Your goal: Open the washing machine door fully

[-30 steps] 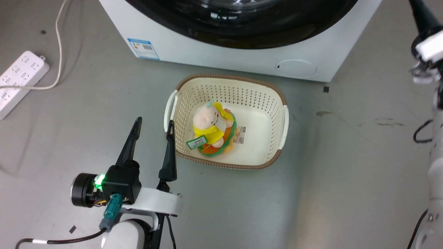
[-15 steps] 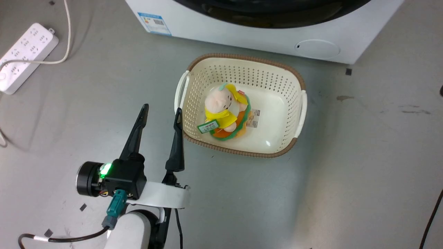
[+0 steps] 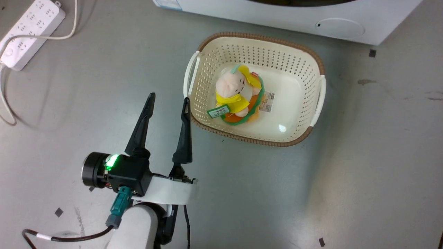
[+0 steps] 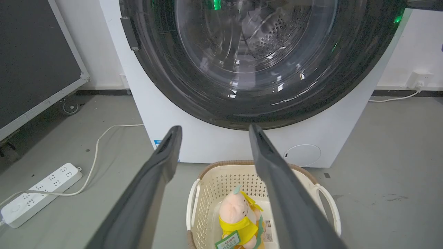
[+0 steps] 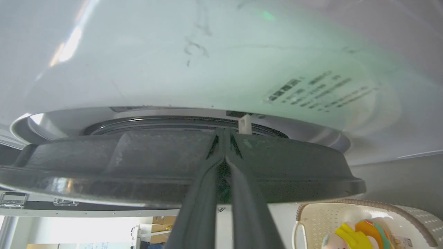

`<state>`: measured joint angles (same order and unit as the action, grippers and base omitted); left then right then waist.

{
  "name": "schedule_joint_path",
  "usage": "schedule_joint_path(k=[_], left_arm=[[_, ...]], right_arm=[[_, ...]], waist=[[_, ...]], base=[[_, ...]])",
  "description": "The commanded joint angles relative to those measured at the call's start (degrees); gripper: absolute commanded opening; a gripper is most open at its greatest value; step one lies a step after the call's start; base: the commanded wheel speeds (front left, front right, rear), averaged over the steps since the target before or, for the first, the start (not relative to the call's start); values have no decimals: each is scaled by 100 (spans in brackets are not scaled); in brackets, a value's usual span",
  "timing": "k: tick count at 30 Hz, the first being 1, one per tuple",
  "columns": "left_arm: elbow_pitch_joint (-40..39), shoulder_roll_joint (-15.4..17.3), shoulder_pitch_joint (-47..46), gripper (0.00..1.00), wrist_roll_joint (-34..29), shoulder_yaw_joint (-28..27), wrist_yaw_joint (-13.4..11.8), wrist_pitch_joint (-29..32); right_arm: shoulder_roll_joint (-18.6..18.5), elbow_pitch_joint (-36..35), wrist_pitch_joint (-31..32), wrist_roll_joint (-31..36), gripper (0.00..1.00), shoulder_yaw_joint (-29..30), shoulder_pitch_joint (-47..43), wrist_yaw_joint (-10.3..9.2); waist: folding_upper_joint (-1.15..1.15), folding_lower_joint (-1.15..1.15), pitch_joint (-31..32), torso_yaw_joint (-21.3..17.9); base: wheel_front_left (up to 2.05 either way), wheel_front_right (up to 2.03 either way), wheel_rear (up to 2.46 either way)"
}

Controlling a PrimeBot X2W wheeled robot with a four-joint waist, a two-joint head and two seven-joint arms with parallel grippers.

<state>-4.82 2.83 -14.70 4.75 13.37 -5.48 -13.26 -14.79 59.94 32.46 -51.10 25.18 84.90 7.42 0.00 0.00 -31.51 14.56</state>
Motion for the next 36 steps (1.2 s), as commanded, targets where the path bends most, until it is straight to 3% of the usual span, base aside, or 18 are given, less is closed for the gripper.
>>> schedule_joint_path(k=[1,10,16,30,36], left_arm=[[-32,5,-134,100,35,42,-43,-62],[-8,5,-268,100,64,127,-102,-170],[118,5,-145,100,22,70,-82,-174],[623,5,529,100,8,135,33,-174],[749,5,805,100,46,107,94,-174]], right_arm=[[-26,195,142,-173,0,80,307,7],[-118,939,933,-575,0,254,753,7],[-48,942,1207,-584,0,185,-35,7],[977,-75,2079,-981,0,-61,-2435,7],[1180,-681,2580,-1303,0,-384,-3337,7]], waist=[[0,0,-61,40],[0,0,-140,117],[0,0,353,31],[0,0,1755,-184],[0,0,2124,-135]], base=[[0,0,0],[0,0,0],[0,0,0],[0,0,0],[0,0,0]])
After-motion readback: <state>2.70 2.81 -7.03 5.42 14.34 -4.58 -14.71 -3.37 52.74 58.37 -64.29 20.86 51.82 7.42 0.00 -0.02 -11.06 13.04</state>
